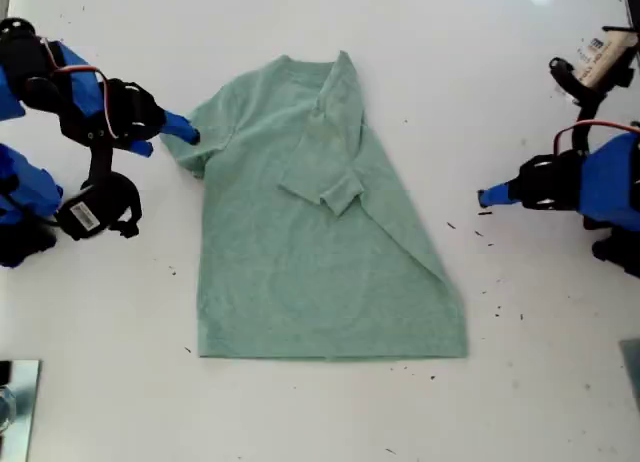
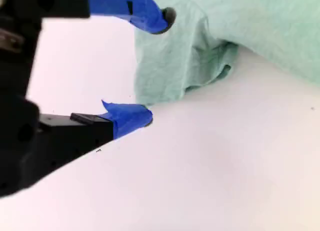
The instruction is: Fold t shirt
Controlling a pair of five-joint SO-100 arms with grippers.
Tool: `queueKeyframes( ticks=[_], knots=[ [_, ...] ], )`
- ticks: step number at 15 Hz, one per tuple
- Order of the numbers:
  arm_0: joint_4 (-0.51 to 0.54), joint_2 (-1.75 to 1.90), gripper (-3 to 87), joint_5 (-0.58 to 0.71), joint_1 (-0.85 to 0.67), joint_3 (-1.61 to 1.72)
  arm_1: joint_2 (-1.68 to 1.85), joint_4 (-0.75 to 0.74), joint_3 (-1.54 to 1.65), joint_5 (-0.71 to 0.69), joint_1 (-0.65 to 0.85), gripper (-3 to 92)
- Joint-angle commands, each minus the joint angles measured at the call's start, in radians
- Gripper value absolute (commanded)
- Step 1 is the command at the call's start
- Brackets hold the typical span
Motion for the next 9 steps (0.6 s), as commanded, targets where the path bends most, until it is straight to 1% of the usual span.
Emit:
queueKeyframes(
  ticks=[1, 3, 4, 5, 6, 7, 8, 9],
  knots=[
    [-0.091, -0.009, 24.8, 0.04, -0.086, 0.06, -0.002, -0.023, 0.057, -0.009, -0.011, 2.5],
    [-0.161, -0.13, 25.3, 0.058, -0.123, 0.069, -0.002, -0.023, 0.057, -0.011, -0.014, 2.5],
    [-0.23, -0.199, 25.0, 0.084, -0.152, 0.091, -0.002, -0.021, 0.057, -0.012, -0.015, 2.5],
    [-0.284, -0.275, 17.5, 0.097, -0.164, 0.097, -0.002, -0.021, 0.057, -0.012, -0.018, 2.5],
    [-0.31, -0.321, 6.3, 0.097, -0.158, 0.087, -0.002, -0.02, 0.055, -0.014, -0.021, 2.5],
    [-0.313, -0.327, -0.2, 0.1, -0.133, 0.066, -0.002, -0.02, 0.055, -0.009, -0.025, 2.5],
    [-0.27, -0.293, -0.2, 0.097, -0.091, 0.021, -0.002, -0.02, 0.055, -0.009, -0.025, 2.5],
    [-0.206, -0.218, -0.2, 0.084, -0.048, -0.041, -0.002, -0.02, 0.055, -0.009, -0.023, 2.5]
  ],
)
